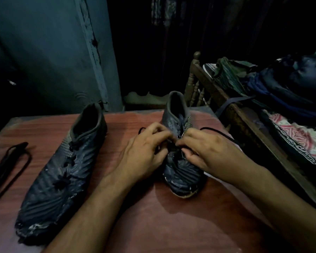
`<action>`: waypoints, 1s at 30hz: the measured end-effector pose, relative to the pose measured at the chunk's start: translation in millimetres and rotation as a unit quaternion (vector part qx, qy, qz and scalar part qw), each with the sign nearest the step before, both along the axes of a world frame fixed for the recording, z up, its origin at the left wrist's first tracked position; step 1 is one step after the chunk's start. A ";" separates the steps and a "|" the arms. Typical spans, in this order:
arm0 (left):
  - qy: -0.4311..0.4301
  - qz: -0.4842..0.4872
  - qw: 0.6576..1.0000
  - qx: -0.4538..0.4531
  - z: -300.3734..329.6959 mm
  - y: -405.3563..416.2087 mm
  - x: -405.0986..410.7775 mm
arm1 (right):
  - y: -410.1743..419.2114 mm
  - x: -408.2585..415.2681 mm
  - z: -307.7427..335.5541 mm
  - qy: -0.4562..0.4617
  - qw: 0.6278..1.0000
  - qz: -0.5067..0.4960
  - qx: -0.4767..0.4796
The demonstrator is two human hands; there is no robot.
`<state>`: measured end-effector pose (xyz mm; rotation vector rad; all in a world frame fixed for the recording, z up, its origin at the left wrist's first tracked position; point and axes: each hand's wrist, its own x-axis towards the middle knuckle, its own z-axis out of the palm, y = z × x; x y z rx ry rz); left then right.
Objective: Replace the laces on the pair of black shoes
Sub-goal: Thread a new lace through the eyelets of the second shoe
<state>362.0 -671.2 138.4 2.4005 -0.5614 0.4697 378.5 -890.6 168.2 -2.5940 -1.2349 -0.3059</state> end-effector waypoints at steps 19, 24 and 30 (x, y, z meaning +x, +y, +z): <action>-0.095 0.049 0.985 0.132 16.7 -29.7 -30.8 | -30.7 -53.5 -18.2 -0.120 0.990 -0.047 0.065; -0.101 0.008 0.978 0.183 20.0 -23.7 -29.8 | -31.2 -59.8 -17.2 -0.111 0.986 -0.070 0.100; -0.100 -0.025 0.972 0.212 16.0 -19.7 -25.4 | -30.7 -54.9 -13.7 -0.043 0.990 -0.075 0.110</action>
